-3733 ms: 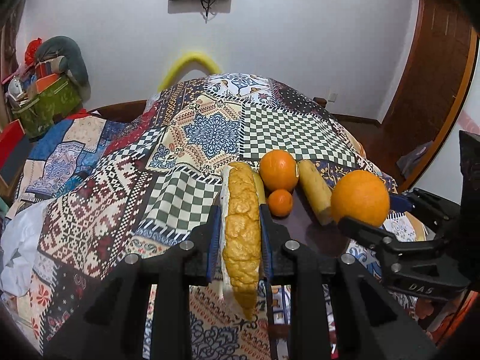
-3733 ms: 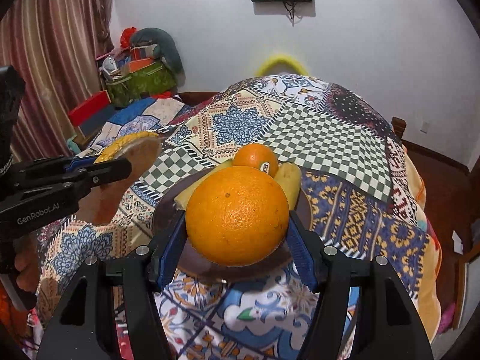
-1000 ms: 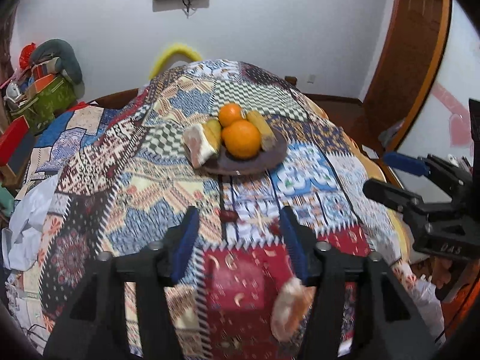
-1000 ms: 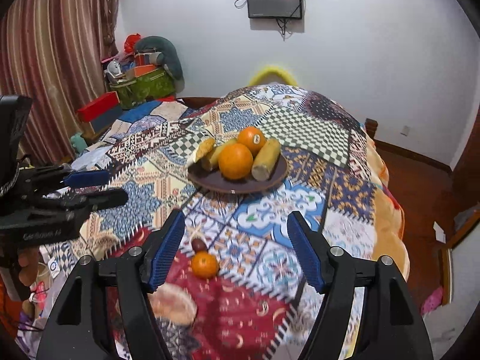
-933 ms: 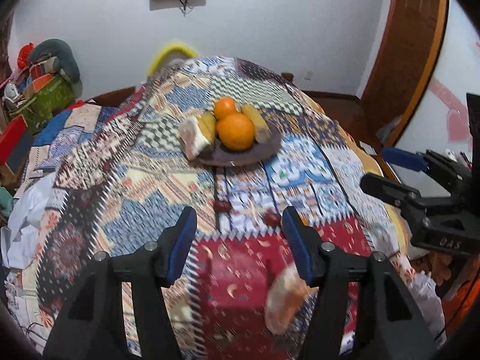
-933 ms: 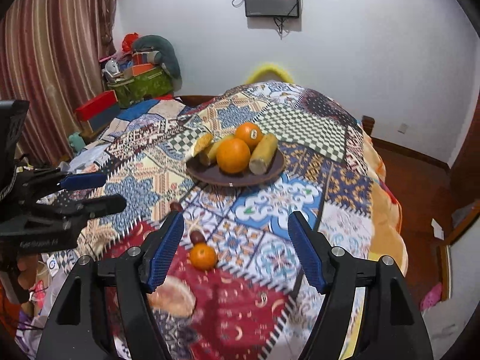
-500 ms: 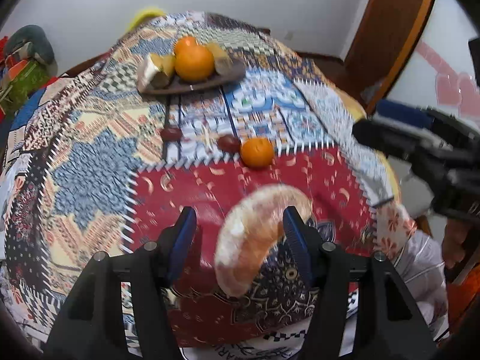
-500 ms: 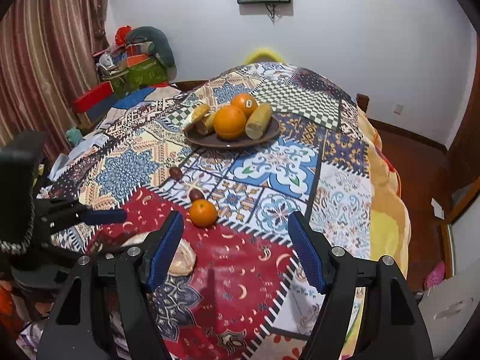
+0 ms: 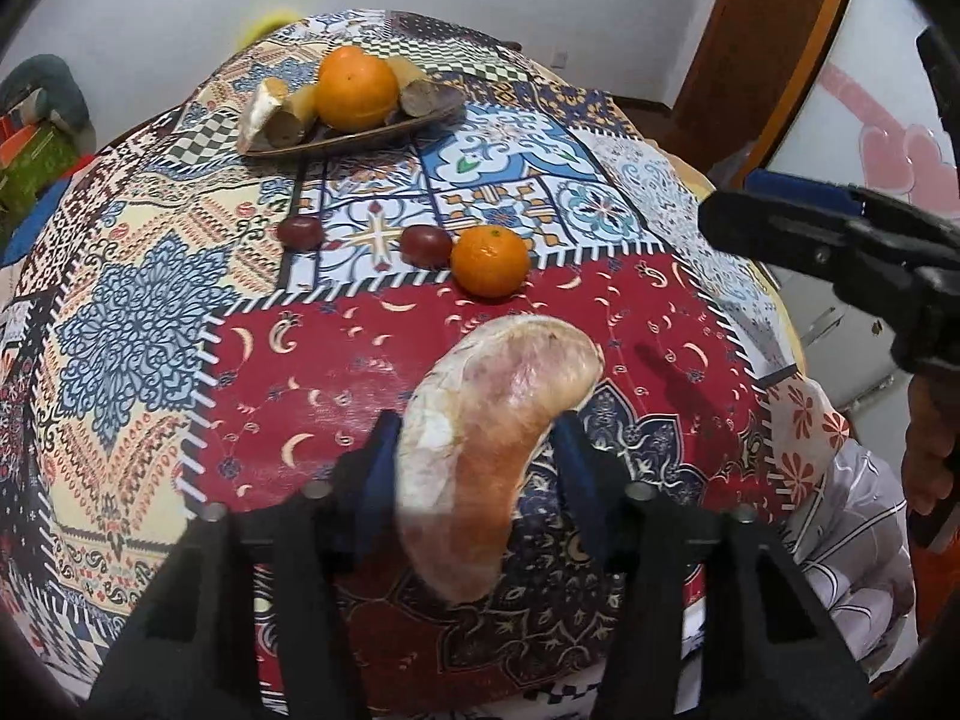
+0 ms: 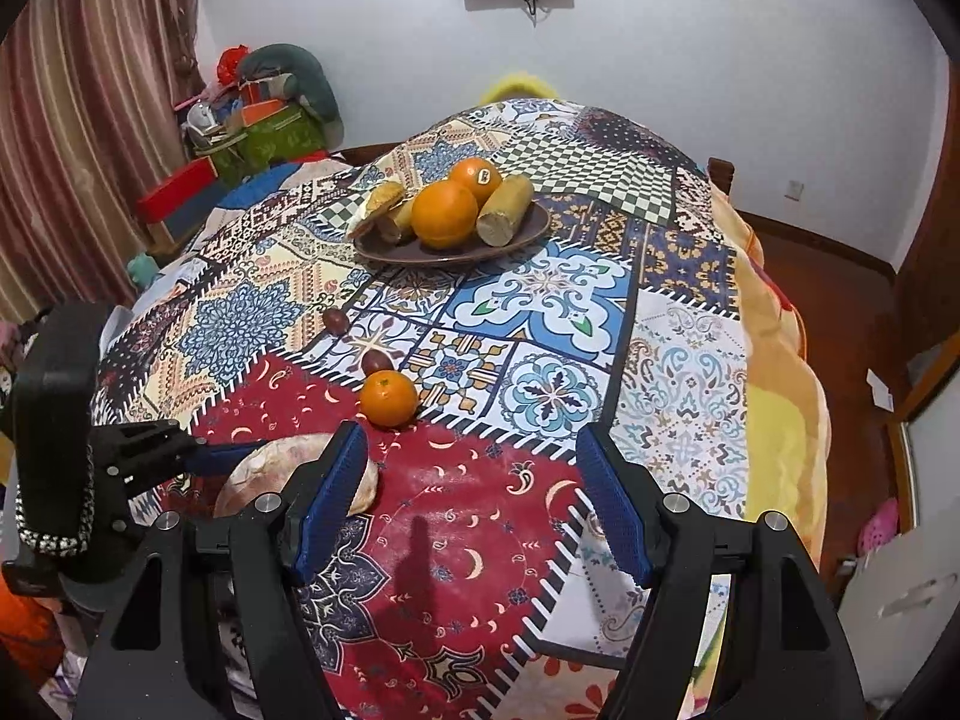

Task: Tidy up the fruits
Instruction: 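Lift the pomelo segment with the left tool while the right tool grasps the tangerine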

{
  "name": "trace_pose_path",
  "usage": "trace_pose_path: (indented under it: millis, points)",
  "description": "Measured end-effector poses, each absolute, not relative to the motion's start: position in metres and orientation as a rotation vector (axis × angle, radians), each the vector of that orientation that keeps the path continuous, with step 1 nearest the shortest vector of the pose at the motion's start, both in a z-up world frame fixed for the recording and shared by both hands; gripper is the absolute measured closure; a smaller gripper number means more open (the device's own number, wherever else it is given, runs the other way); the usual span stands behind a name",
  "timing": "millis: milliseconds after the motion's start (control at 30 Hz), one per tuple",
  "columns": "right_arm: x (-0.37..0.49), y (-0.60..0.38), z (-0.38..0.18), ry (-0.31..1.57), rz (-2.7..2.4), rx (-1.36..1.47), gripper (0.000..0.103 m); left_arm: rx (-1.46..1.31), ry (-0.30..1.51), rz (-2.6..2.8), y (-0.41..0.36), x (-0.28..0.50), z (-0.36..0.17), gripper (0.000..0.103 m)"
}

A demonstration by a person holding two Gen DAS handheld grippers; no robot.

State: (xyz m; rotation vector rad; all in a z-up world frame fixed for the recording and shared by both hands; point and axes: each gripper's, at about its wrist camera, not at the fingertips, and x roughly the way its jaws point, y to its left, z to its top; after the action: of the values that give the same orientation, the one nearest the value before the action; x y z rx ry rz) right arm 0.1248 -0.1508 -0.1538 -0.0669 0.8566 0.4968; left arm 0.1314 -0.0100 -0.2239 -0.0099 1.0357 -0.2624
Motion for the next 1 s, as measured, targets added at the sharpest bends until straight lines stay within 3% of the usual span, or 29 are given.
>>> trace_pose_path:
  millis: [300, 433, 633, 733, 900, 1000]
  points:
    - [0.131, -0.136, -0.161, 0.865, 0.520, -0.092, 0.034, -0.106, 1.029, -0.113, 0.035, 0.132, -0.218, 0.071]
    - [0.137, -0.129, -0.167, 0.879, 0.543, -0.095, 0.034, -0.142, 1.049, -0.096, 0.046, 0.138, -0.220, 0.071]
    - [0.141, -0.115, -0.177, 0.898, 0.582, -0.102, 0.035, -0.040, 1.071, -0.129, 0.034, 0.145, -0.226, 0.063]
    - [0.145, -0.110, -0.182, 0.914, 0.596, -0.103, 0.039, -0.028, 1.074, -0.154, 0.033, 0.149, -0.229, 0.062]
    - [0.154, -0.103, -0.193, 0.954, 0.620, -0.101, 0.056, -0.055, 1.059, -0.167, 0.035, 0.157, -0.233, 0.061]
    - [0.160, -0.100, -0.199, 0.973, 0.627, -0.092, 0.057, -0.047, 1.048, -0.161, 0.033, 0.160, -0.235, 0.061]
